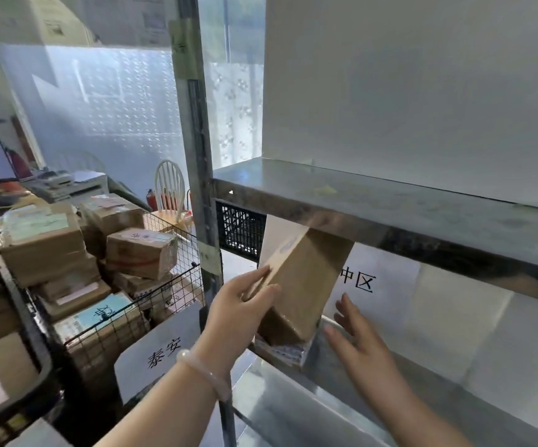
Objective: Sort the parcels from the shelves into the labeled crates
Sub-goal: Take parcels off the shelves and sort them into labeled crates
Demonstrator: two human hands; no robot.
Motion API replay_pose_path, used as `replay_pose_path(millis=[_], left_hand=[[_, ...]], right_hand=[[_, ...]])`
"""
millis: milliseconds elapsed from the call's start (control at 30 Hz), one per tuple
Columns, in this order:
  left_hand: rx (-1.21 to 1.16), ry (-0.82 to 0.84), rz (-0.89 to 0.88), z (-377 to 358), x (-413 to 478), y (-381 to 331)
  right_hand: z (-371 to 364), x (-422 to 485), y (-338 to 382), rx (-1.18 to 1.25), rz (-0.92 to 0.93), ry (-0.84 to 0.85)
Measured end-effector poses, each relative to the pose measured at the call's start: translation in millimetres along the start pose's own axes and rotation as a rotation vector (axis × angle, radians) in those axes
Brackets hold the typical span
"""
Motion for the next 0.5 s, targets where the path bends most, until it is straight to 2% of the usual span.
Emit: replay_pose_path(millis=[100, 200, 267, 367, 500], left_hand=[[-0.358, -0.007, 0.080, -2.3, -30.7, 18.8], [-0.515, -0.065, 0.148, -0.8, -53.0, 38.0], [-0.436, -0.085, 0.188, 6.1, -64.2, 43.8], [-0.168, -0.066, 0.171, 21.0, -78.2, 39.3], [-0.097, -0.062, 0.142, 34.3, -90.9, 28.5]], right_hand=[[-21.5, 2.2, 2.6, 0.301, -0.032, 0.152], [-44.6, -1.6, 7.6, 0.447, -0.002, 0.304], [-52.8, -4.7, 9.6, 0.423, 0.004, 0.299], [-60.7, -6.7, 12.6, 0.271, 0.024, 0.242], [-81.6, -12.5, 26.3, -0.034, 0.102, 0.253]])
Point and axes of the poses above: each hand's wrist, its own x-axis towards the middle knuckle, its own z-axis out of the back of the hand, y = z × x, the point moved 3 cm from there along x, towards the middle knuckle, and after that the axes turned 11 degrees about y, right-handed, at the moved point
